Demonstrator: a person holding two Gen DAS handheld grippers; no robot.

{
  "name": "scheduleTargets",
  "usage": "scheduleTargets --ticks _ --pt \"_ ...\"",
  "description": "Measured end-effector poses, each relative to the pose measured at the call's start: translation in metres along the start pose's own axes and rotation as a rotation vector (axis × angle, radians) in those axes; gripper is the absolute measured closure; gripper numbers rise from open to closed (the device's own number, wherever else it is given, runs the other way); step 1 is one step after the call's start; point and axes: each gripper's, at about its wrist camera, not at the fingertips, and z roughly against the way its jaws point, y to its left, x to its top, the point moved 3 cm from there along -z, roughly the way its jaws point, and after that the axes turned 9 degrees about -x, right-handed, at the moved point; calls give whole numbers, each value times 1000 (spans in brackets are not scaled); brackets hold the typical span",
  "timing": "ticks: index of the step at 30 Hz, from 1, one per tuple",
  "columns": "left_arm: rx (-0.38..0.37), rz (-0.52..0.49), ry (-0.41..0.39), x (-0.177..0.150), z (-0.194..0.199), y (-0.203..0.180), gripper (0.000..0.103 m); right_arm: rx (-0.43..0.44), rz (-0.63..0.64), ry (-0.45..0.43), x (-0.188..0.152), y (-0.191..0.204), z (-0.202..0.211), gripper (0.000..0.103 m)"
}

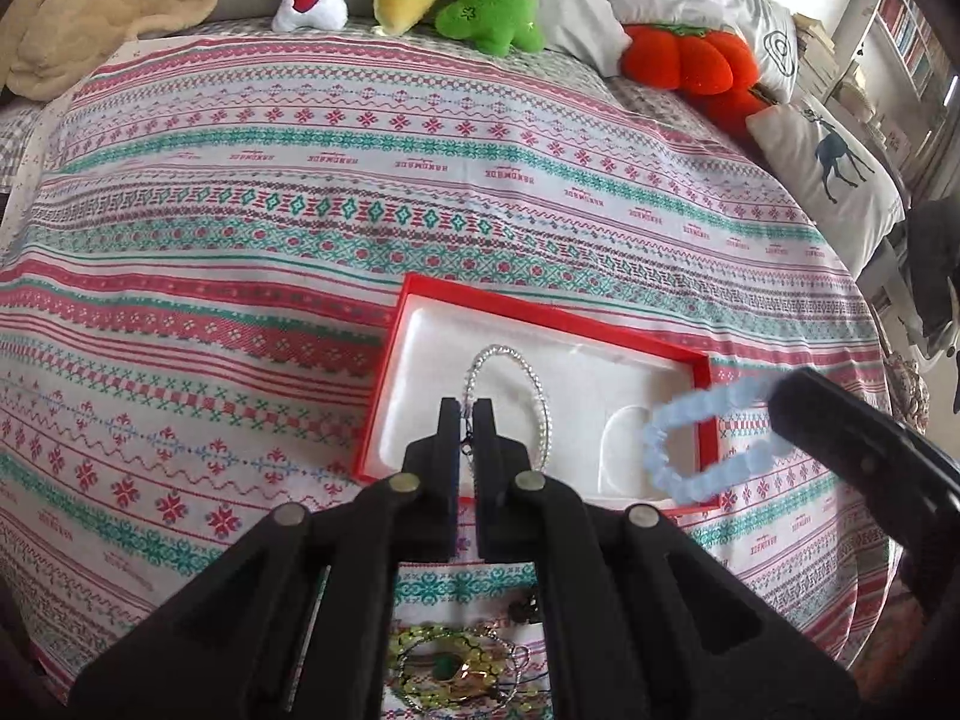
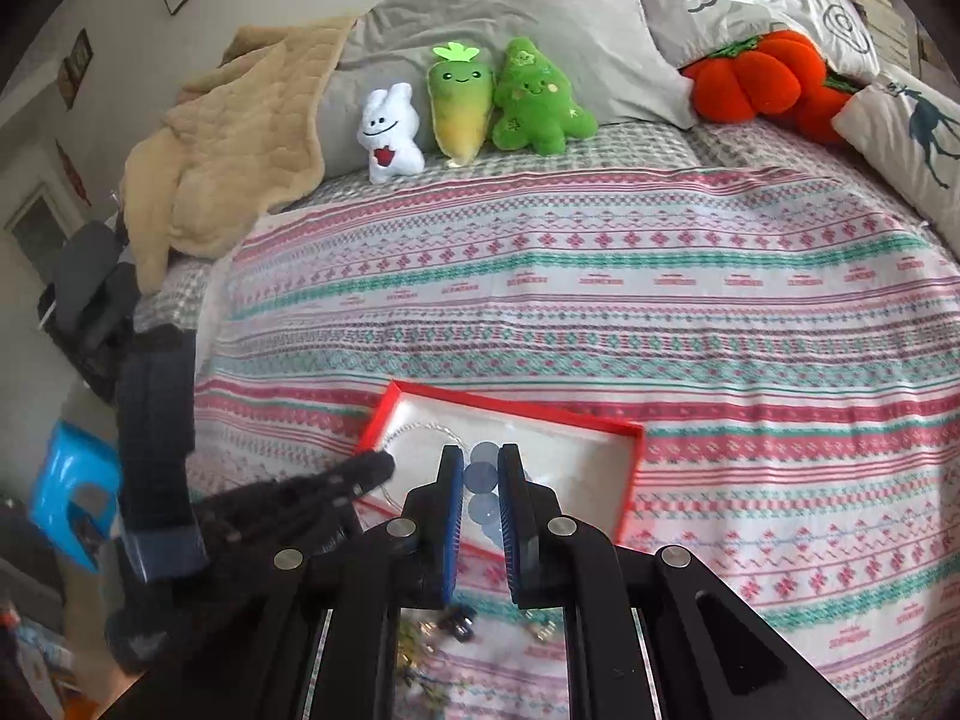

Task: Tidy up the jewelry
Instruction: 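Lower the silver bracelet into the red box with left while right lowers blue bracelet, then open both grippers and lift them away from the red box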

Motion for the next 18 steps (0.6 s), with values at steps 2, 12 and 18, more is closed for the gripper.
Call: scheduleTargets --ticks 2,12,18 --pt "3 2 1 0 -1 1 99 -4 -7 9 2 0 -11 91" --pt "35 -23 13 -2 -8 -6 98 -90 -15 102 -13 -30 -49 91" --pt "53 -43 -1 -2 6 -13 66 -89 -7 115 -10 -34 -33 86"
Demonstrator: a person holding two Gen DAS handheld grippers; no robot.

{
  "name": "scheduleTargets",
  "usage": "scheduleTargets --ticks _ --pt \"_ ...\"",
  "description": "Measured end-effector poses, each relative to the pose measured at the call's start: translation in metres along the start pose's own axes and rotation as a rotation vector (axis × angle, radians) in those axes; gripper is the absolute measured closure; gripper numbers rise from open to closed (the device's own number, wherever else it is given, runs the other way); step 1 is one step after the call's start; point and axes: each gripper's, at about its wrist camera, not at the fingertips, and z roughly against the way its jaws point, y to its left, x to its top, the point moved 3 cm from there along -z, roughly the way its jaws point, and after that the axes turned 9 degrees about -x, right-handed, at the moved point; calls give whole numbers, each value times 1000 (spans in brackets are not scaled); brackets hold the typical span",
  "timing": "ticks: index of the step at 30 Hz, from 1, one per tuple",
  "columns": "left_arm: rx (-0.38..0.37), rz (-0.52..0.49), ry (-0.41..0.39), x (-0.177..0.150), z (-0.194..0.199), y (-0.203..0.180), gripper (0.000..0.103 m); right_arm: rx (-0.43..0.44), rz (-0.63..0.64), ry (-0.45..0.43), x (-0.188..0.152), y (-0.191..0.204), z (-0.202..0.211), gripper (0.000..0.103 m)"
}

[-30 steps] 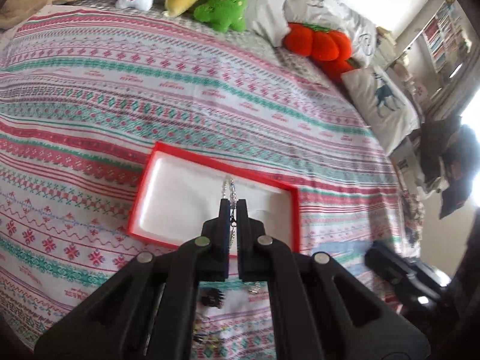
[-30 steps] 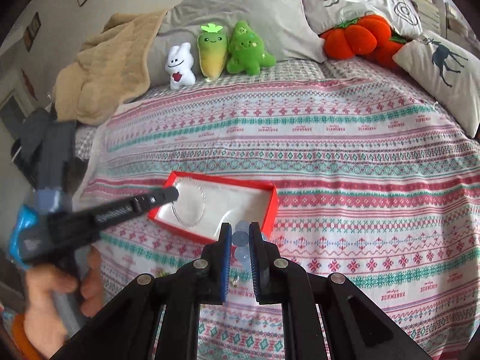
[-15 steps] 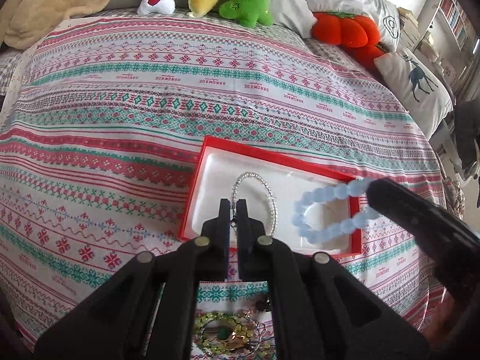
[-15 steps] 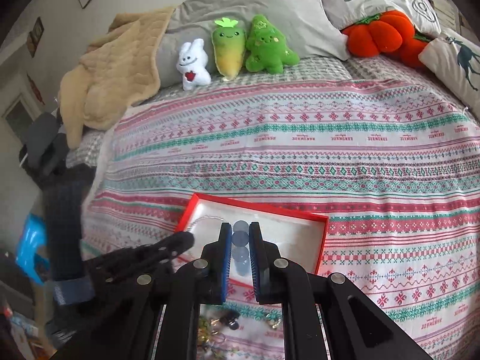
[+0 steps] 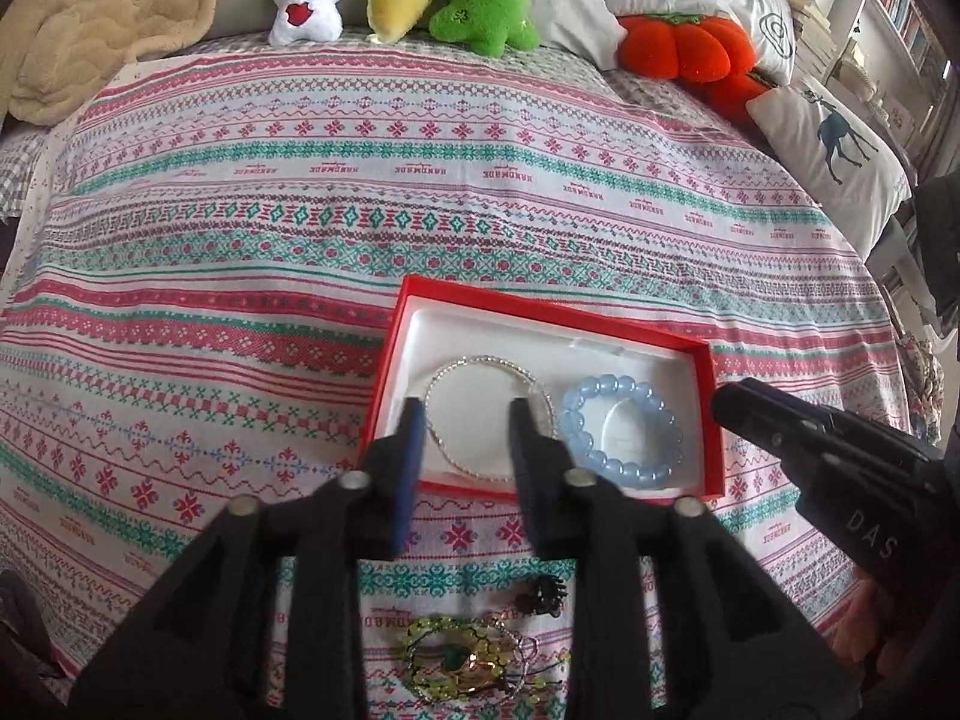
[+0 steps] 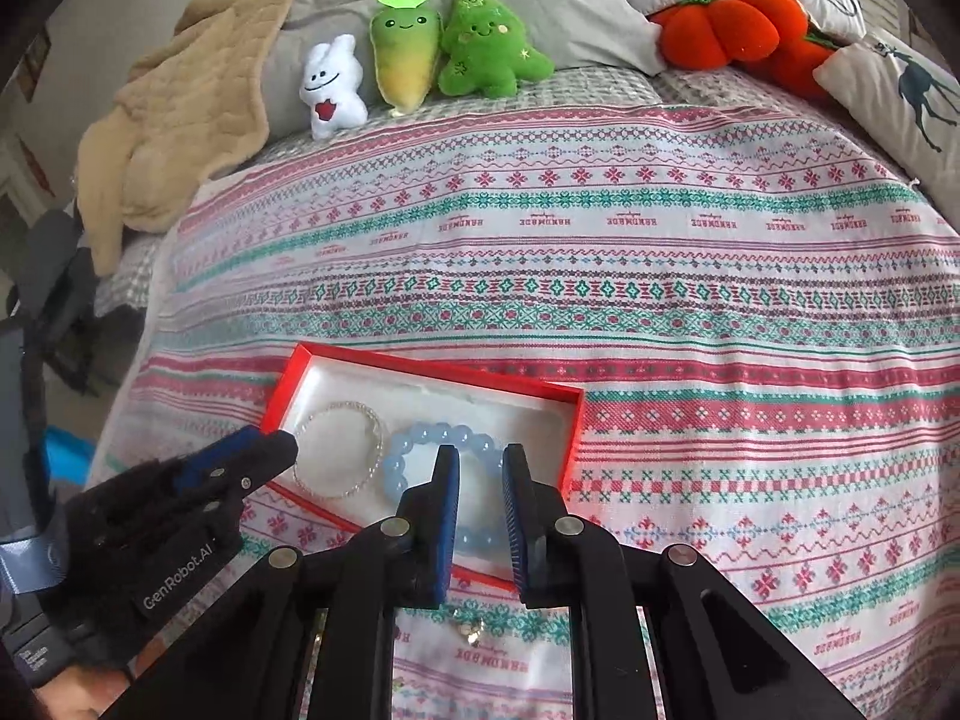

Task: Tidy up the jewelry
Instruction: 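Open both grippers and lift them away from the red box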

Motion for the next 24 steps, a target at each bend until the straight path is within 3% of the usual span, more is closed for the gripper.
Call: scheduleTargets --ticks 3,5,6,7,13,19,24 --pt "7 4 -5 -1 12 0 52 -12 12 -6 -4 -3 13 79" --pt "18 0 -6 -4 21 0 43 -12 22 -8 -9 -6 22 59" --pt "26 -2 -4 -6 23 0 37 -17 30 -8 -12 -8 26 34" --pt "35 -7 -1 -8 26 0 33 -26 39 -15 -15 -9 30 27" --pt "75 -48 44 -29 38 3 21 -87 138 -19 -42 -14 50 25" --pt "40 -17 104 -53 44 9 18 -97 194 44 -75 -16 50 25" --pt "18 -24 145 -69 44 7 16 -107 248 43 -94 -8 54 25"
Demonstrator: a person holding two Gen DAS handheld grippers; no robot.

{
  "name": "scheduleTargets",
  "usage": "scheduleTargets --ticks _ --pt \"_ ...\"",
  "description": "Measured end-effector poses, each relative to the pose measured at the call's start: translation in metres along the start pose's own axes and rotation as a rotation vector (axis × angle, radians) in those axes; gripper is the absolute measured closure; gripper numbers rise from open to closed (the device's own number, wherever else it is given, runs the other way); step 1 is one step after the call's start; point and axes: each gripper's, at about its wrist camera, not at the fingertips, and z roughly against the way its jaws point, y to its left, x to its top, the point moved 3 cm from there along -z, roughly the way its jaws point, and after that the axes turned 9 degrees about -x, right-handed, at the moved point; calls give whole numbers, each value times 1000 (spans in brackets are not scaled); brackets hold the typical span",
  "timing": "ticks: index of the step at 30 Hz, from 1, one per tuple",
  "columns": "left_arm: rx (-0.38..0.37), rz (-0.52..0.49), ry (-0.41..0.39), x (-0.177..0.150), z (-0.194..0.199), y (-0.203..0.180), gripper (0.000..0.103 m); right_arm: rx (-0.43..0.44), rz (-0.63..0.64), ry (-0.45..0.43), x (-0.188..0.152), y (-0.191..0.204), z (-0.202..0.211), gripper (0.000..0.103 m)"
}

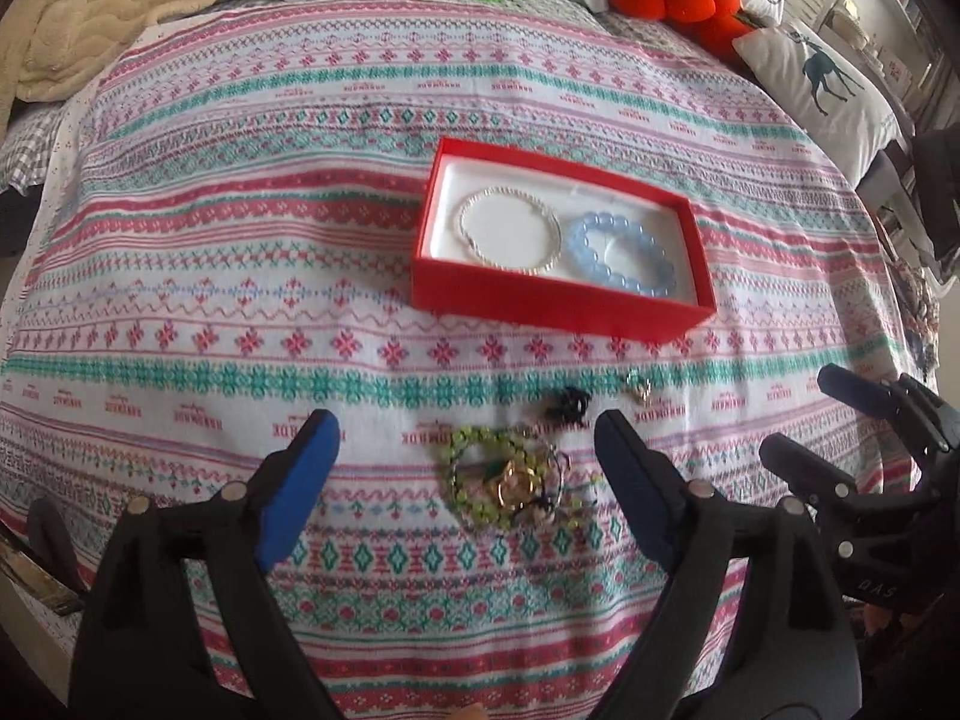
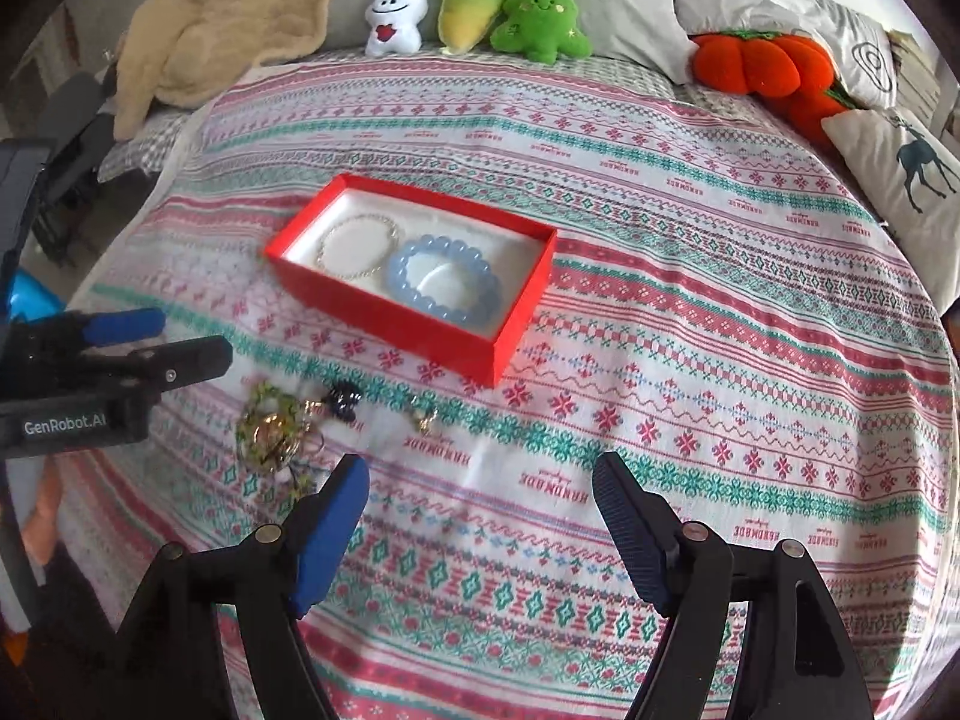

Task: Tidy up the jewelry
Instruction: 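Open both grippers and lift them away from the red box, then grasp the thin dark beaded bracelet from the pile with the left gripper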

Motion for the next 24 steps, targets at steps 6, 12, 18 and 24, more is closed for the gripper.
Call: scheduleTargets --ticks 6,12,18,24 --pt "-23 0 55 -19 -9 3 15 18 -5 23 -12 3 -3 24" --pt "-47 31 112 -31 -19 14 15 8 -9 35 -13 3 -6 24" --pt "-36 82 146 -36 -22 31 15 4 -15 65 -14 3 -13 24" --pt "-107 147 151 -38 -19 40 15 5 -30 88 -13 3 -20 24"
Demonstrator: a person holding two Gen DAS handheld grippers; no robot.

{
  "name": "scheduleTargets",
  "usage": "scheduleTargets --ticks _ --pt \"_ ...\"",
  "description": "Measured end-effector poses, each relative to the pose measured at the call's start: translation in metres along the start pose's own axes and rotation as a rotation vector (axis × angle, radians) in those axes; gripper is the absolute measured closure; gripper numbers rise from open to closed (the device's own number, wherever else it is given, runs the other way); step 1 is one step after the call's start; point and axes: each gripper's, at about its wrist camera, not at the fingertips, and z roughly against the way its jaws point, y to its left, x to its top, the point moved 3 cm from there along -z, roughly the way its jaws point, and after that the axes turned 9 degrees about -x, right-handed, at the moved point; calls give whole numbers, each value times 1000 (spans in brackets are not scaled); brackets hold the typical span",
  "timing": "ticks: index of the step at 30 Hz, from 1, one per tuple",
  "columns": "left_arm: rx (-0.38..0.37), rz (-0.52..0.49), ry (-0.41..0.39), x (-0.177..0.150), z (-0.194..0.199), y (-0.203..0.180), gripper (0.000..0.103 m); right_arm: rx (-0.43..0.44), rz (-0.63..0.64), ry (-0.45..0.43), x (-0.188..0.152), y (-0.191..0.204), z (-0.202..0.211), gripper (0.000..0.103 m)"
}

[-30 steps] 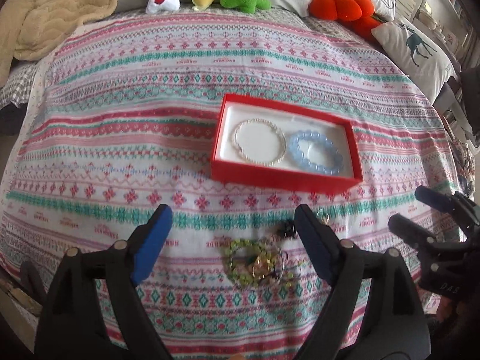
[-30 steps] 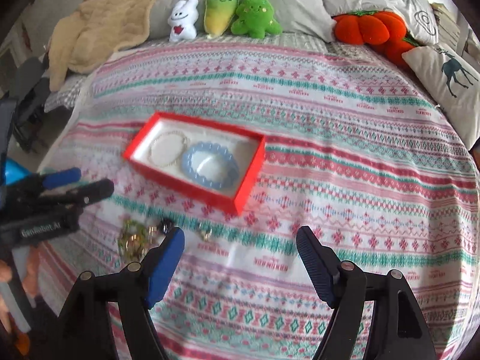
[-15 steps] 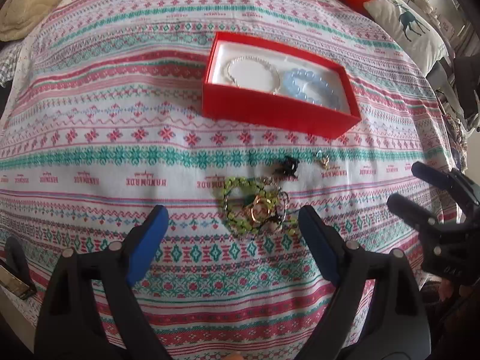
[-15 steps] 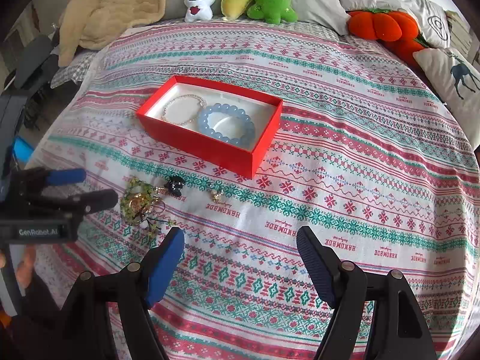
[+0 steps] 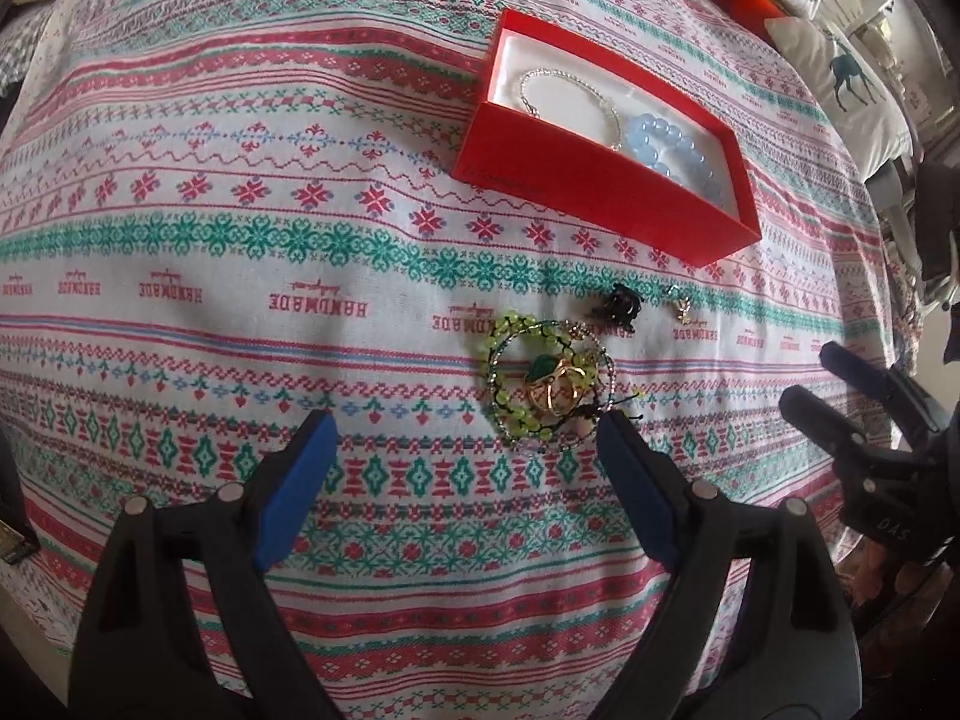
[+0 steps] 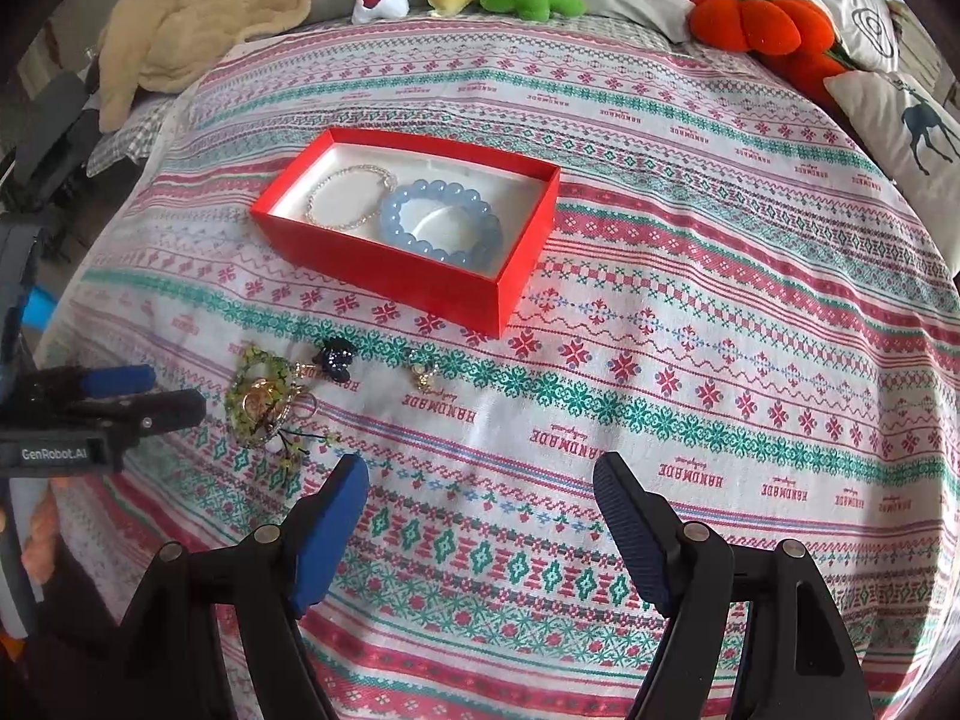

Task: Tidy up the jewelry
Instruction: 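Grasp the thin dark beaded bracelet from the pile with the left gripper, then grasp the green beaded bracelet with right gripper while left holds the thin bracelet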

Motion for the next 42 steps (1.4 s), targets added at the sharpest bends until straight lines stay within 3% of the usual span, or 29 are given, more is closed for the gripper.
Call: scheduleTargets --ticks 2,5,7,9,12,15,19,23,30,36,42 --pt "-24 11 0 0 0 1 20 -1 0 3 0 0 -1 24" --pt "-40 14 0 2 -4 0 39 -2 3 7 0 2 -3 24" --pt "-46 23 -2 5 -9 0 59 -2 4 8 1 3 -3 24" --pt "-51 32 -3 11 -15 -1 68 -1 7 9 1 4 -4 24" --pt "-47 35 4 16 -22 1 76 -2 11 10 1 5 -5 24" --pt "-33 34 20 19 -31 2 91 -5 10 15 1 4 -7 24" --pt "-27 26 23 20 -34 -1 100 -8 6 21 1 3 -9 24" --pt "-31 3 2 20 -27 -7 100 -7 4 22 1 3 -11 24" --pt "-103 -20 -69 18 5 -15 100 2 13 14 5 12 -10 24" --pt "-148 -32 -138 12 38 -12 100 53 26 19 9 31 -10 24" --pt "-102 -40 -189 8 58 5 100 135 30 29 16 56 -12 24"
